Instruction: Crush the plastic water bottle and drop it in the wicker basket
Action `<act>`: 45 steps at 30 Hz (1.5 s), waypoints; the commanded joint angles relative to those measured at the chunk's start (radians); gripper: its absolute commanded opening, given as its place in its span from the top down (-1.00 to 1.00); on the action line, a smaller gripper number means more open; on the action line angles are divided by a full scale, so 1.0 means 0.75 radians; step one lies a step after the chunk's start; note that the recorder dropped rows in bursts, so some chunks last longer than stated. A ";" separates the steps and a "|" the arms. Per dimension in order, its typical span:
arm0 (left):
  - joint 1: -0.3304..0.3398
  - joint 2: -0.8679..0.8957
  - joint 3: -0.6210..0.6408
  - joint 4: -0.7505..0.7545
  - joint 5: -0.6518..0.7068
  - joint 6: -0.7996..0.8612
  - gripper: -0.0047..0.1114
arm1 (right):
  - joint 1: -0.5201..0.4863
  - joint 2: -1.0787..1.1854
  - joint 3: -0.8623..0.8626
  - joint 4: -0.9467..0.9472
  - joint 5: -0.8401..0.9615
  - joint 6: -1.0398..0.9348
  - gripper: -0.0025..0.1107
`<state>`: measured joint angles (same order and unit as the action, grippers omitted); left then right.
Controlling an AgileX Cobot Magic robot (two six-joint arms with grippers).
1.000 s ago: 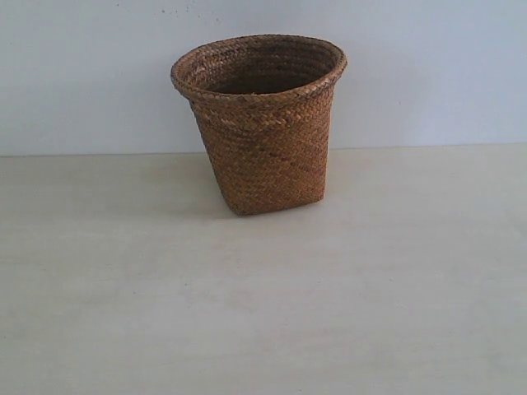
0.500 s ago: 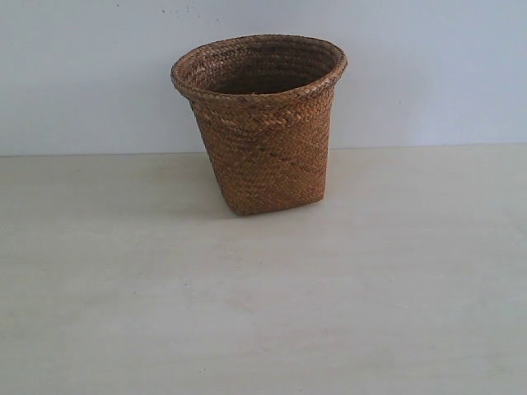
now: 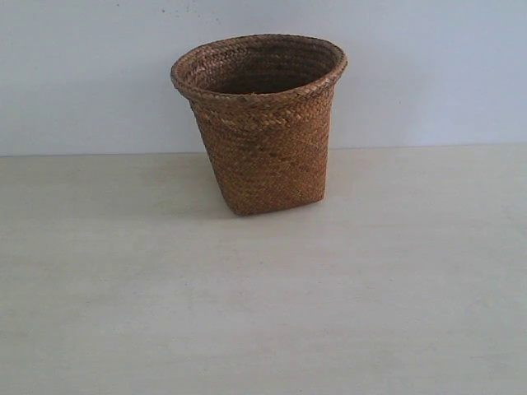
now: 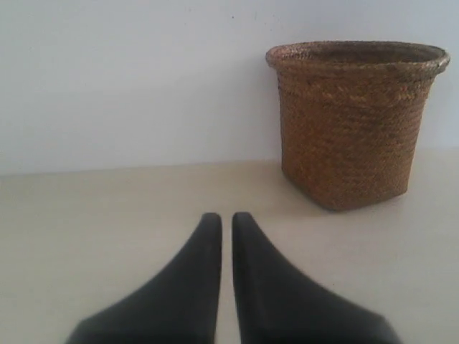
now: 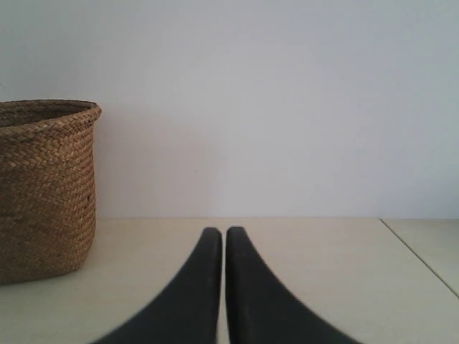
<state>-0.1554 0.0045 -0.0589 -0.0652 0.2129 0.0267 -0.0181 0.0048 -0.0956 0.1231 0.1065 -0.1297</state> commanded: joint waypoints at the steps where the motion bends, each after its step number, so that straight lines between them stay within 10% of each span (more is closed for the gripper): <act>1: 0.048 -0.006 0.068 0.008 0.003 -0.020 0.84 | -0.002 -0.006 0.008 0.004 -0.009 -0.002 0.96; 45: 0.074 -0.006 0.078 0.017 0.085 -0.047 0.84 | -0.002 -0.006 0.005 -0.069 0.084 0.117 0.96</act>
<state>-0.1032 0.0029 -0.0033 -0.0530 0.2796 0.0000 -0.0181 0.0048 -0.0956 0.1065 0.1332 -0.0865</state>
